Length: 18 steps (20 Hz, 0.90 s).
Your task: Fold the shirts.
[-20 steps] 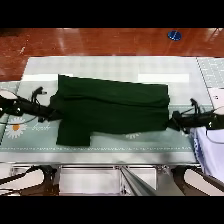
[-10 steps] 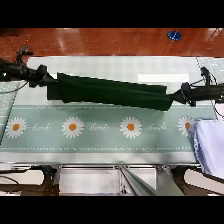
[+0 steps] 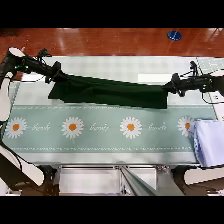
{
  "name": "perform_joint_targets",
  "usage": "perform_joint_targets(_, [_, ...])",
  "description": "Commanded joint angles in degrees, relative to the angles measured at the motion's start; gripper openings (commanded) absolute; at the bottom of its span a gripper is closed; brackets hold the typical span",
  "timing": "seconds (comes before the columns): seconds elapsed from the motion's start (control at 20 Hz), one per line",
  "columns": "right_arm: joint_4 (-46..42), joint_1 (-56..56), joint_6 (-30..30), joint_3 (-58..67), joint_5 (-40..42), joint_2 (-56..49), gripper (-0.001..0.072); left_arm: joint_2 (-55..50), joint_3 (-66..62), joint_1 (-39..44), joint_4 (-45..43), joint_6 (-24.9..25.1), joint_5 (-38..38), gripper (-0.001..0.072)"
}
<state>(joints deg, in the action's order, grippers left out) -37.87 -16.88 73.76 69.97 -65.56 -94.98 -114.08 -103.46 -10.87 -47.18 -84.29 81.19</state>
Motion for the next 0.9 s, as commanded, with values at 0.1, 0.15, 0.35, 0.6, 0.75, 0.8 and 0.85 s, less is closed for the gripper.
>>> perform_joint_targets(0.1, [1.8,0.1,0.3,3.9,4.1,-4.0,0.0425,-3.6,-4.8,0.3,1.0,-1.5,-5.0,0.0232])
perform_joint_targets(0.15, [1.7,-0.5,0.1,5.2,2.6,-4.0,0.0417,-3.6,-6.1,0.2,0.9,-0.9,-3.2,0.0504])
perform_joint_targets(0.35, [-13.6,-7.4,5.3,8.7,-2.6,2.2,0.0415,-0.4,-14.6,-4.6,-15.5,-2.9,7.2,0.0507])
perform_joint_targets(0.6, [-19.7,-11.9,9.3,-3.1,-1.4,8.5,0.0415,17.7,-1.5,-6.4,-18.8,-4.8,-7.4,0.0507])
perform_joint_targets(0.75, [-9.4,-9.5,4.9,-8.3,3.1,6.3,0.0415,30.4,13.2,-0.7,-18.2,-0.7,-17.2,0.0506])
perform_joint_targets(0.8, [-7.7,-8.3,4.4,-8.3,3.2,4.7,0.0415,33.6,17.6,1.4,-18.3,0.1,-18.9,0.0506])
perform_joint_targets(0.85, [-5.9,-6.8,4.1,-8.3,3.7,2.9,0.0416,35.7,20.8,3.0,-18.3,0.1,-19.8,0.0506])
